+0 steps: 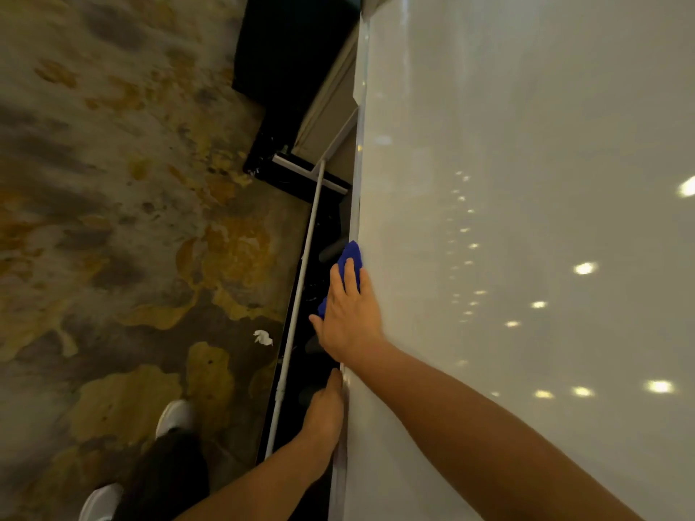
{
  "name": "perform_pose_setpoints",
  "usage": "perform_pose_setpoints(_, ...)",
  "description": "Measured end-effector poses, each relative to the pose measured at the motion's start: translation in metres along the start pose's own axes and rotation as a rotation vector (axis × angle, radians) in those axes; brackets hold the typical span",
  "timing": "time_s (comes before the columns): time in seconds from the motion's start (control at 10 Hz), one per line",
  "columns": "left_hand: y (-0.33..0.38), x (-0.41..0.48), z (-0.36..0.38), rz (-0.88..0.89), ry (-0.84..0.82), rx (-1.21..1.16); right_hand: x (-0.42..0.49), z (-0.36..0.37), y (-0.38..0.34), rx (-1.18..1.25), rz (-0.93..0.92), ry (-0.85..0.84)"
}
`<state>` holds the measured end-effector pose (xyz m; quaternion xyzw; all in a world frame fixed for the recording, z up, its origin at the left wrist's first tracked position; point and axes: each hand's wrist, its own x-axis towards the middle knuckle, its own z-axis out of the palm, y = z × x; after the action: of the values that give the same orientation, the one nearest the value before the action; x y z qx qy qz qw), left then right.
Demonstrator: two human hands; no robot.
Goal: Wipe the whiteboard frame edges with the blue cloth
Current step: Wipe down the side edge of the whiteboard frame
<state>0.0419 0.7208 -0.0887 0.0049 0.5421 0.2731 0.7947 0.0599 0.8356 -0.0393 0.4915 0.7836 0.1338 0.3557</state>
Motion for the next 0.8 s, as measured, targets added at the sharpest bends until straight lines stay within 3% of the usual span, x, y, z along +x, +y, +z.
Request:
perform_pose_setpoints(0.5, 0.198, 0.115, 0.061, -0.059, 0.069, -0.066, 0.208, -0.019, 0.099, 0.038, 0.027, 0.037)
perform_pose_setpoints(0.6, 0.216, 0.125, 0.066, -0.025, 0.116, -0.025, 0.227, -0.022, 0.111, 0.042, 0.005, 0.023)
perform_pose_setpoints(0.7, 0.250, 0.130, 0.066, 0.106, 0.065, 0.102, 0.255, -0.032, 0.125, 0.049, 0.001, 0.012)
perform_pose_setpoints(0.8, 0.281, 0.143, 0.071, 0.104, 0.012, 0.213, 0.285, -0.043, 0.140, 0.056, 0.008, 0.010)
